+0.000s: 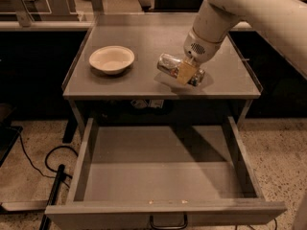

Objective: Place redbull can into top drawer

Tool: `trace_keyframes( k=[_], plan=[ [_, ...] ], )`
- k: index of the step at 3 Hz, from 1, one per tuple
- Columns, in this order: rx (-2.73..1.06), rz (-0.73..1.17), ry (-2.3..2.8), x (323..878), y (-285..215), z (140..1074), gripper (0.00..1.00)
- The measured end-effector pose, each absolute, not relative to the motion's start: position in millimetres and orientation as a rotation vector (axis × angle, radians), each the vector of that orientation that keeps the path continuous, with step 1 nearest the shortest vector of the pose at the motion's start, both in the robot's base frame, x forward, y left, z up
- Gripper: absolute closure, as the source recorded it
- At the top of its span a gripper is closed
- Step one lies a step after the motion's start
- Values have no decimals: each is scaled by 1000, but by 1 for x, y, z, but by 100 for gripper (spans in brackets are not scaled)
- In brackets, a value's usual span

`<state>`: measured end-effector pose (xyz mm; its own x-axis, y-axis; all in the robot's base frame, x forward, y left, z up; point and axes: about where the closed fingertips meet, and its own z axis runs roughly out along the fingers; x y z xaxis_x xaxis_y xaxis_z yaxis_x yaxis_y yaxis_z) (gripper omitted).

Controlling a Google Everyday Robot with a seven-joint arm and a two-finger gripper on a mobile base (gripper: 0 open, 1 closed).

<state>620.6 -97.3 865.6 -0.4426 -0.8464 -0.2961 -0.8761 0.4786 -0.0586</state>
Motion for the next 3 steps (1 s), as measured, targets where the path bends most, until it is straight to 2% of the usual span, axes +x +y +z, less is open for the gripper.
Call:
trace_keyframes(
  k=[2,3],
  plan=[
    [-1415,279,2531,507,-100,870,100],
    [-1415,280,2531,507,-100,870,100]
  ],
)
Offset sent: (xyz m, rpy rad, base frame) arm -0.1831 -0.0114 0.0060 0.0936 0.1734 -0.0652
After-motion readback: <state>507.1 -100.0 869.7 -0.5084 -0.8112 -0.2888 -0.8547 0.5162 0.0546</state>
